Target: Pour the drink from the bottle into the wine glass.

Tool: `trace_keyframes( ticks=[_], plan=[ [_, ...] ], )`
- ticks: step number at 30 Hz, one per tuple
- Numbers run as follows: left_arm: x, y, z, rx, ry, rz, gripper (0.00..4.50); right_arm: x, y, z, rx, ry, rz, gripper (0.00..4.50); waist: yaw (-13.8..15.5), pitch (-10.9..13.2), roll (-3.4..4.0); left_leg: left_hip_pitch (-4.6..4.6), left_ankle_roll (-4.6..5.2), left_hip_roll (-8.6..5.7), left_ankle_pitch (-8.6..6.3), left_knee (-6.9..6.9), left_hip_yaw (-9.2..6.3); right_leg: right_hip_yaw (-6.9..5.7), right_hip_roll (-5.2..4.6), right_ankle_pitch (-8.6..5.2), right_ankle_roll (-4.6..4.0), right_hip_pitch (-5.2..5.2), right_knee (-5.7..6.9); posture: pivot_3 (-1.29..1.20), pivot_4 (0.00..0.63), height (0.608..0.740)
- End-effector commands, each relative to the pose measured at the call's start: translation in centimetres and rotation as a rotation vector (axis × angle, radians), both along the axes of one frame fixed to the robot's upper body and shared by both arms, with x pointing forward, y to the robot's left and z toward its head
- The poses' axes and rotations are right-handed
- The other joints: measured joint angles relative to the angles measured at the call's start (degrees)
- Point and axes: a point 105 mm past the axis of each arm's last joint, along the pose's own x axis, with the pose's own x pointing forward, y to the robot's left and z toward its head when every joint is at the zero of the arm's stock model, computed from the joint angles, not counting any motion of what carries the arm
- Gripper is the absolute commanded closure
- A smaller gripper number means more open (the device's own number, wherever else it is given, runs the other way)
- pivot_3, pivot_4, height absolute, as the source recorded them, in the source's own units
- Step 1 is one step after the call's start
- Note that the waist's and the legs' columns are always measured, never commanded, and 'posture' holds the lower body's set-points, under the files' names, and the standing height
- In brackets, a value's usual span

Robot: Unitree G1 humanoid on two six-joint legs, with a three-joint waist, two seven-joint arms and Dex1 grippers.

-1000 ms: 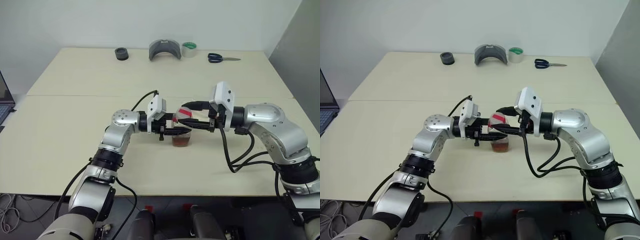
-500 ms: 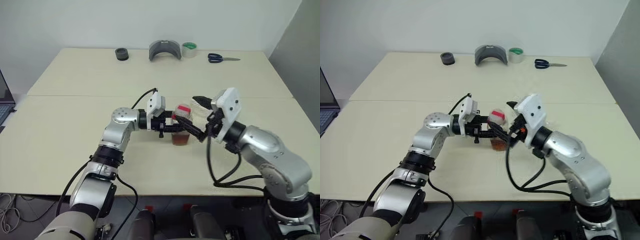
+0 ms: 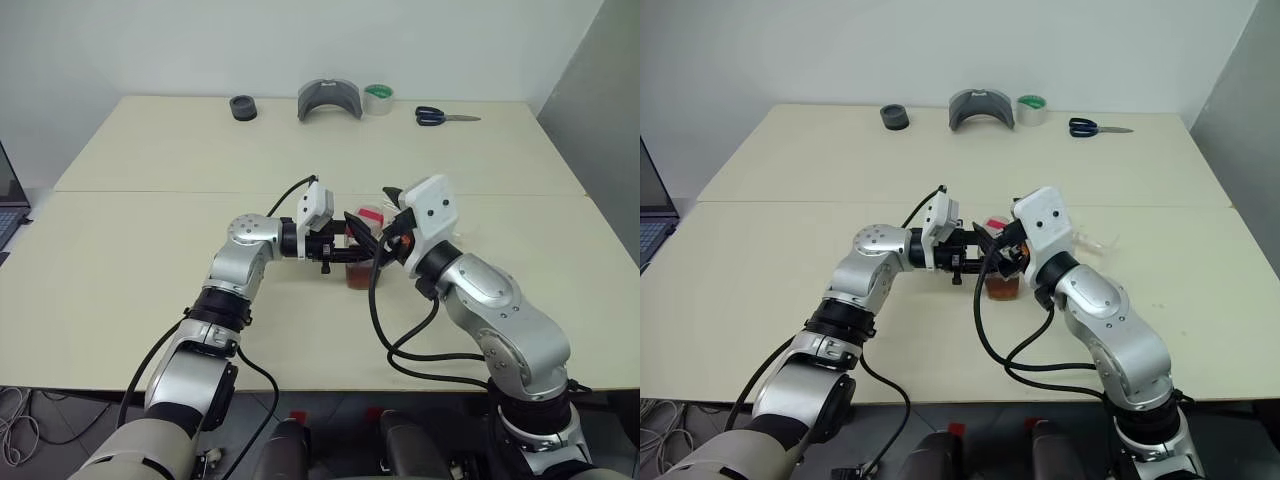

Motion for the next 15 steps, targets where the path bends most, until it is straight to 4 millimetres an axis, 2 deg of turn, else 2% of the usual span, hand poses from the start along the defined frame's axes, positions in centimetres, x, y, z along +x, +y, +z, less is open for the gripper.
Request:
trace_keyframes(
  ticks=[1,2,4,8,11,13,15],
  plan=[
    [-0.1,-0.3,1.9,-0.029,-0.08,-0.016,2.68,-0.3,-0.3,1.1,0.018,-0.049,-0.001,1.73,-0.02,0.0,0.0,0.0,0.0,0.0,0.0,0.0,0.0,0.0,0.0,0.0,0.0,0.0,0.0,0.0,0.15,0.74],
    [-0.1,-0.3,1.9,-0.028,-0.082,-0.016,2.68,-0.3,-0.3,1.0,0.017,-0.044,0.004,2.16,-0.02,0.0,0.0,0.0,0.0,0.0,0.0,0.0,-0.01,0.0,0.0,0.0,0.0,0.0,0.0,0.0,0.15,0.74],
    [0.0,-0.3,1.9,-0.026,-0.084,-0.015,2.68,-0.4,-0.1,0.7,0.007,-0.037,0.024,2.65,-0.01,0.0,0.0,0.0,0.0,0.0,0.0,0.0,-0.01,0.0,0.0,0.0,0.0,0.0,0.0,0.0,0.15,0.74],
    [0.0,-0.2,2.0,-0.021,-0.086,-0.02,2.68,-0.8,0.4,0.5,-0.038,-0.04,0.141,2.63,-0.01,0.0,0.0,0.0,0.0,0.0,0.0,0.0,0.0,-0.01,0.0,0.0,0.0,0.0,0.0,0.0,0.15,0.74],
    [-0.2,-0.1,2.1,-0.015,-0.089,-0.035,2.68,-1.1,0.2,0.6,-0.172,-0.067,0.339,2.63,-0.03,0.01,0.02,0.0,0.0,-0.04,0.0,0.02,0.03,0.0,0.0,0.0,0.0,0.0,-0.01,0.0,0.15,0.74],
    [-0.3,0.0,2.3,-0.019,-0.084,-0.045,2.68,-0.7,-0.4,1.1,-0.249,-0.066,0.463,2.63,-0.18,0.03,0.04,0.01,0.01,-0.01,0.0,0.01,0.01,-0.02,0.02,0.0,0.0,0.02,-0.02,0.0,0.15,0.74],
    [-0.4,0.0,2.5,-0.014,-0.093,-0.061,2.68,0.2,-1.7,1.3,-0.333,0.024,0.581,2.63,-0.46,0.05,0.05,0.03,0.01,0.0,0.0,0.02,0.01,-0.04,0.03,0.0,0.0,0.03,-0.01,0.0,0.15,0.74]
  ],
)
